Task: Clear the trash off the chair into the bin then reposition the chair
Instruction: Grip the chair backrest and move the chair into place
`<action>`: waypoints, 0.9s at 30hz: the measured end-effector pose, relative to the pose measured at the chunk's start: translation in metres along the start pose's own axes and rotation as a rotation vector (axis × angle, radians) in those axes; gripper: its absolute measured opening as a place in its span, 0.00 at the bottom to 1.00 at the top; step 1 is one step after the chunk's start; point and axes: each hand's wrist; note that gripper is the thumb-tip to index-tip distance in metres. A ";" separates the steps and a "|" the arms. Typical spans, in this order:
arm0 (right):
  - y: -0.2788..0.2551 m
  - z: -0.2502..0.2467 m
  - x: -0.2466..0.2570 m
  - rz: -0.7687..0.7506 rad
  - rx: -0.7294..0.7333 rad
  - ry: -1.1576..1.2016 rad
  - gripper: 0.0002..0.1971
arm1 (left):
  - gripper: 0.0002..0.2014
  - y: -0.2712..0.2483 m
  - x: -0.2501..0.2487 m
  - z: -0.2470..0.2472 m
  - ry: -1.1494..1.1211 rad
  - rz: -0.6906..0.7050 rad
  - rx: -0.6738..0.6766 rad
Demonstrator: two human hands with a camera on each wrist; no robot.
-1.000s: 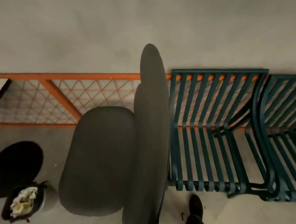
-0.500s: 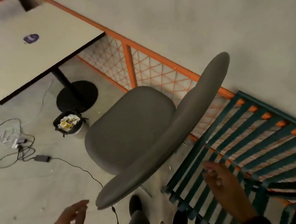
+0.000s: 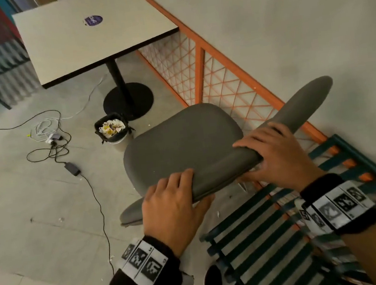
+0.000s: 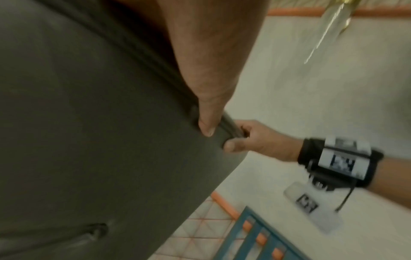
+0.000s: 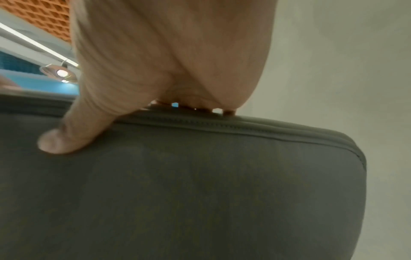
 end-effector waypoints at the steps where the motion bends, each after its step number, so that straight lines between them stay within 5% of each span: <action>1: 0.007 -0.001 -0.002 -0.025 0.000 0.001 0.39 | 0.30 0.004 0.001 0.001 0.026 -0.015 0.009; 11: 0.066 -0.002 0.001 -0.218 0.035 0.033 0.39 | 0.34 0.033 0.030 -0.002 0.030 -0.076 0.021; 27: 0.184 0.002 0.061 -0.165 -0.026 -0.147 0.42 | 0.37 0.106 0.150 -0.016 0.158 -0.063 -0.089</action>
Point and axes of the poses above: each hand's wrist, its own y-axis towards the middle knuckle, its own z-axis out of the palm, x = y × z, and after that the axes turned 15 degrees about z, right-handed
